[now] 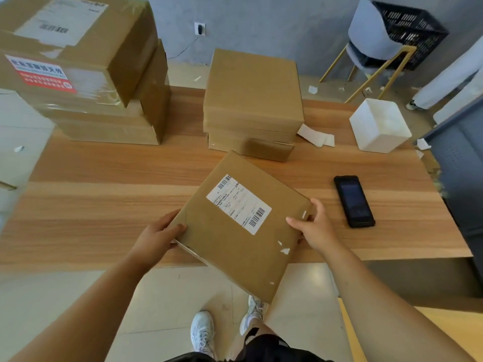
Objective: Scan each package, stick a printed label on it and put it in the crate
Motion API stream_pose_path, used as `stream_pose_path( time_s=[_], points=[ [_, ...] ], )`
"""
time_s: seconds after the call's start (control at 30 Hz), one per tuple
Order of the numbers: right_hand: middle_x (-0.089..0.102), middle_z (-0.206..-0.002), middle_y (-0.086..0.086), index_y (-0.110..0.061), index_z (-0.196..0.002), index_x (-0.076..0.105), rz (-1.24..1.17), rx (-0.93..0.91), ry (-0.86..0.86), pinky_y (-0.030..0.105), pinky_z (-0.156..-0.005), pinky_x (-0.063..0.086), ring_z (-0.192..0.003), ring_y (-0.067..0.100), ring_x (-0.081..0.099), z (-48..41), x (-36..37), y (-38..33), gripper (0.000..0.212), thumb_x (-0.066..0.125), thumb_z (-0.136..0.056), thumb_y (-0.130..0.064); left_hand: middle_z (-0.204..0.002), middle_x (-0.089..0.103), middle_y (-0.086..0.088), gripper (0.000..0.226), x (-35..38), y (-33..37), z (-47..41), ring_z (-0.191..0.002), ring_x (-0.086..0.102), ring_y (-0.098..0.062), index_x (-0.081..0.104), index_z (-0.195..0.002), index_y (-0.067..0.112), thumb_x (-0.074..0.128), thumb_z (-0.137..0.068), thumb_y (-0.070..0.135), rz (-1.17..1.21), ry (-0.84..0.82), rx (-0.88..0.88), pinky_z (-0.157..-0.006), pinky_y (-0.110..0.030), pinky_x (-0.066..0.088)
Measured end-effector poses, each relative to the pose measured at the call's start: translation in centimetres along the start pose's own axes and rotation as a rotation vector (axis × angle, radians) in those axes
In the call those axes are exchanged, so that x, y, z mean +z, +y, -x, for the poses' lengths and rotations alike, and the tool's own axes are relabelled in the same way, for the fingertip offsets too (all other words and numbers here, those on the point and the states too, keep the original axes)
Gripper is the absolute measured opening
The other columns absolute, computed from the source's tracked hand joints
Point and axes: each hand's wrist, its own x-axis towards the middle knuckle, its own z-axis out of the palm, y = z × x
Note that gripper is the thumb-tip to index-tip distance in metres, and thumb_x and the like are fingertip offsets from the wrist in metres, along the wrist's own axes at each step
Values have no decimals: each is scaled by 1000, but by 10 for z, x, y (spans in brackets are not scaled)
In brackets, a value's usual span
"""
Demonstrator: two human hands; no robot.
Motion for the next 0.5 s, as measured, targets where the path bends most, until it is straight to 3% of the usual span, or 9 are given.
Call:
stream_pose_path(
  time_s=[0.13,0.23,0.3,0.4,0.5],
  points=[
    [48,-132,4,-20,-140,27,68,15,33,43,-96,47,-111,22,54,-17,-6,-4,90,84,-70,-21,-124,54,-4,61,17,-1,-17,-109,57,-25,45,-133,29,67,-78,43,-134,358,-45,-94,-48,48],
    [44,-136,7,-11,-137,33,227,1,101,37,-92,46,-111,22,52,-24,-8,-10,88,84,-68,-31,-128,46,-8,81,30,5,-17,-109,54,-28,33,-135,22,74,-70,48,-104,458,-119,-91,-50,49],
    [49,-129,7,-8,-131,41,321,-13,156,31,-77,45,-100,20,53,-22,-10,-12,83,83,-67,-41,-117,54,-6,75,38,6,-12,-100,60,-26,37,-125,19,77,-68,46,-102,413,-146,-87,-50,52],
    [56,-110,2,-12,-113,46,347,-26,174,25,-56,38,-82,12,53,-13,-17,-6,74,82,-63,-50,-97,64,-1,44,51,7,-1,-78,68,-20,52,-102,18,76,-72,40,-173,231,-186,-72,-44,58],
    [55,-111,-6,-22,-122,44,406,-47,122,27,-59,41,-89,13,56,3,-20,5,77,75,-64,-61,-89,67,-6,33,62,6,4,-70,70,-19,55,-97,16,75,-75,30,-192,134,-187,-66,-41,59]
  ],
)
